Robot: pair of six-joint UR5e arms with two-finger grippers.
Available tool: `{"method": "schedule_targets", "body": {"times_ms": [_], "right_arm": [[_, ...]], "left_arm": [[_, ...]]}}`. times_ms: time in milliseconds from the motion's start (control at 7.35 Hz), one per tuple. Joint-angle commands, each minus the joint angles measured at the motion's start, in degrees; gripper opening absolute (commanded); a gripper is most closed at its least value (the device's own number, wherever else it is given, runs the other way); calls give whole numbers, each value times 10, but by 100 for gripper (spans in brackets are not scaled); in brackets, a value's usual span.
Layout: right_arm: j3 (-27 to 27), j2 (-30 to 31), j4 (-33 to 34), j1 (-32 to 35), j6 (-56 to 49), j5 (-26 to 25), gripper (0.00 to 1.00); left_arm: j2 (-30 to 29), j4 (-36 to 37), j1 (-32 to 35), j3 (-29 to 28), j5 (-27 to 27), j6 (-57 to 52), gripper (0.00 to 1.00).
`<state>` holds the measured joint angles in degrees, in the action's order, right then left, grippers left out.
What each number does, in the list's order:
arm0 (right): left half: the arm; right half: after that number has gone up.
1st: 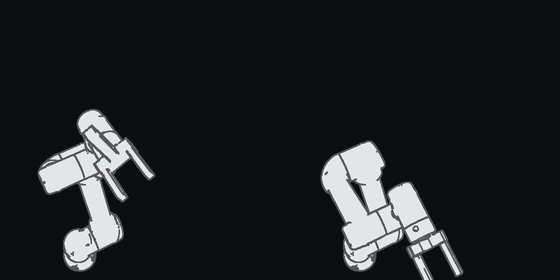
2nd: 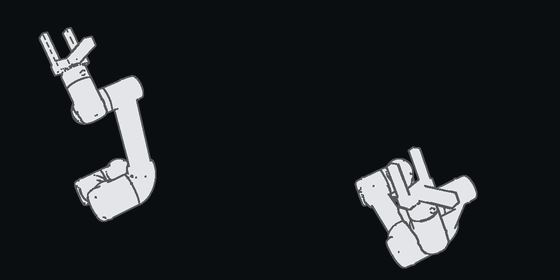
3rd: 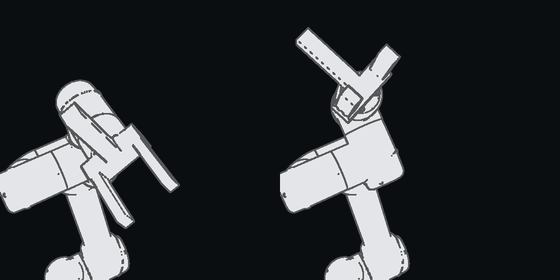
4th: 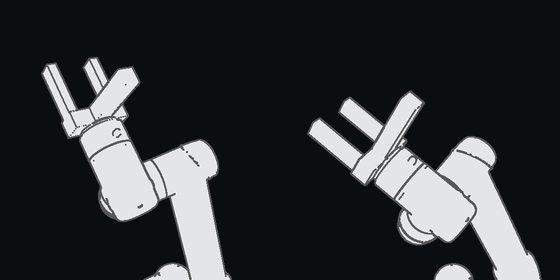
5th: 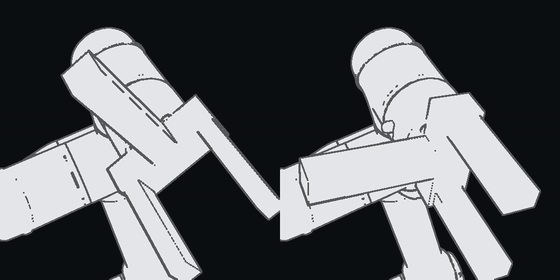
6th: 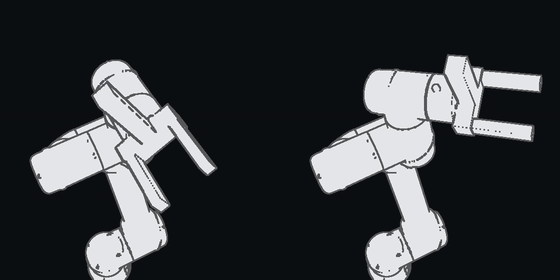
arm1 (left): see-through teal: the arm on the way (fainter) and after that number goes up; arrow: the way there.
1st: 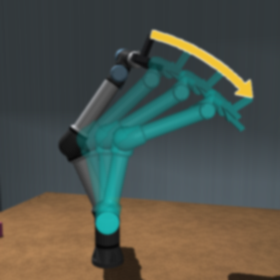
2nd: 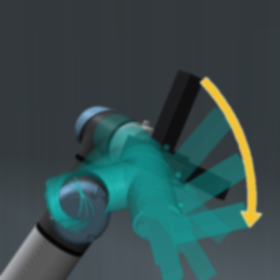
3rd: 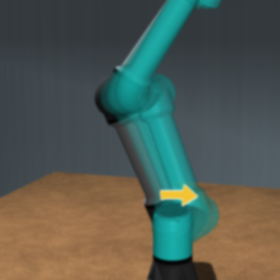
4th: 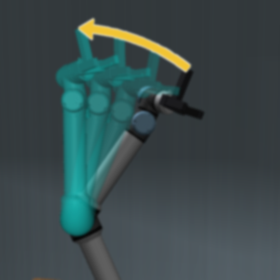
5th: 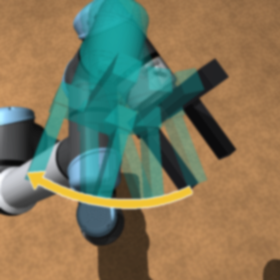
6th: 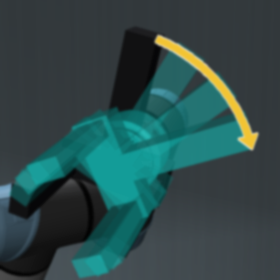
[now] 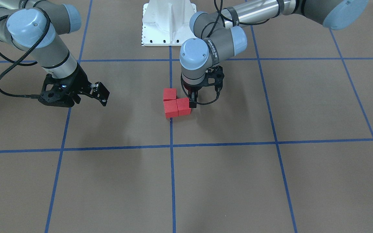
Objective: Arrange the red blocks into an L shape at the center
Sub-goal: 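Open the left gripper and release the cube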
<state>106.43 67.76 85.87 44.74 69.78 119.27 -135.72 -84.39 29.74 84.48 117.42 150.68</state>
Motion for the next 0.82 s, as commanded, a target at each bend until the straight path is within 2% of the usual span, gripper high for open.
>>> {"method": "schedule_targets", "body": {"times_ms": [0,408,680], "right_arm": [[-1,0,0,0,0,0,100],[2,0,0,8,-8,3,100],[2,3,1,47,-14,22,100]], "left_arm": [[0,10,1,15,0,-18,100],[125,50,6,218,-3,-162,100],[138,54,67,260,-3,-255,100]]}}
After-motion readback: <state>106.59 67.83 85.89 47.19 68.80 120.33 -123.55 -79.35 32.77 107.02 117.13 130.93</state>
